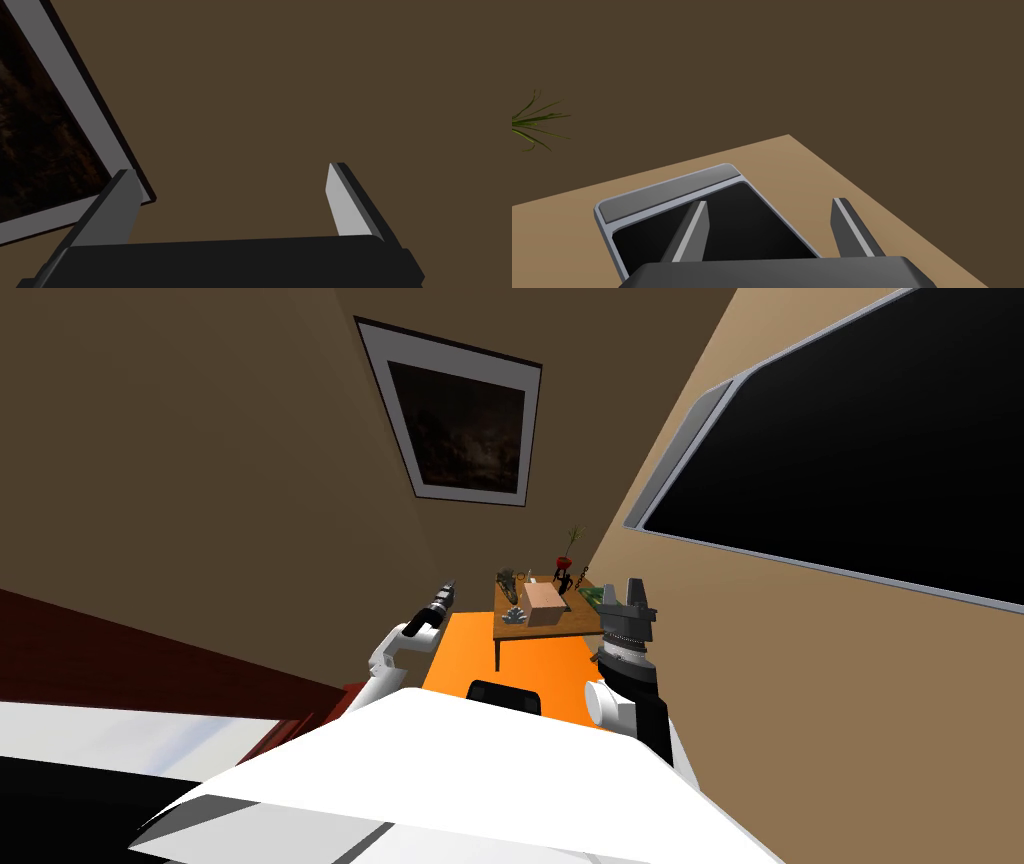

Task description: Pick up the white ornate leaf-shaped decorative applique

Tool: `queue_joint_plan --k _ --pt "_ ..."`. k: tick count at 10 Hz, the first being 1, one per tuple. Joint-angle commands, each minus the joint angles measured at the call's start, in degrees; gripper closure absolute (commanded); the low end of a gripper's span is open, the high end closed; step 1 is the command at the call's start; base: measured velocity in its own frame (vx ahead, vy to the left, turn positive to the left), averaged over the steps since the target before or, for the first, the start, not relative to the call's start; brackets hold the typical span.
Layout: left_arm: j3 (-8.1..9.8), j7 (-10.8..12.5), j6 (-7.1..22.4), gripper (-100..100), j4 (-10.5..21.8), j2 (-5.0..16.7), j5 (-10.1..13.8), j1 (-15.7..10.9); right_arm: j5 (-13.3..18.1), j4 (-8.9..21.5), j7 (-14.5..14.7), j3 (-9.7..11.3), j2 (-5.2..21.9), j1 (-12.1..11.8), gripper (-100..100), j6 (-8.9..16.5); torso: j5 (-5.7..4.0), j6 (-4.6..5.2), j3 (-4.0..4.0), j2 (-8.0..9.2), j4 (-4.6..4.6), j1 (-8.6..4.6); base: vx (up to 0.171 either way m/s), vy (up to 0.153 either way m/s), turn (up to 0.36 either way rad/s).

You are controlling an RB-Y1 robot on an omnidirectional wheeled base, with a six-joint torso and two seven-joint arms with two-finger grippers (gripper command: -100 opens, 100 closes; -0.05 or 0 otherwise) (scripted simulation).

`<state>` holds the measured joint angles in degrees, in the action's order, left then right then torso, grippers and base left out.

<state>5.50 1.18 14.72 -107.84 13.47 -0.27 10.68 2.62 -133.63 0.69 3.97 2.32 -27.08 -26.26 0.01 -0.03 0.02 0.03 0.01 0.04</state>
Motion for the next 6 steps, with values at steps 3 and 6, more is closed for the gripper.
queue_joint_plan --k 3,6 --pt "0.61 0.7 5.0 -100 1.9 0.4 -0.1 -1.7 0.0 0.0 0.0 0.0 0.0 0.0 0 0.0 0.0 0.01 0.0 0.01 0.0 0.0 -0.016 0.008 -0.046" --pt "1.84 2.2 10.7 -100 6.0 0.9 -0.3 -5.2 0.0 0.0 0.0 0.0 0.0 0.0 0 0.0 0.0 0.01 0.02 0.03 0.0 0.0 -0.024 0.006 -0.077"
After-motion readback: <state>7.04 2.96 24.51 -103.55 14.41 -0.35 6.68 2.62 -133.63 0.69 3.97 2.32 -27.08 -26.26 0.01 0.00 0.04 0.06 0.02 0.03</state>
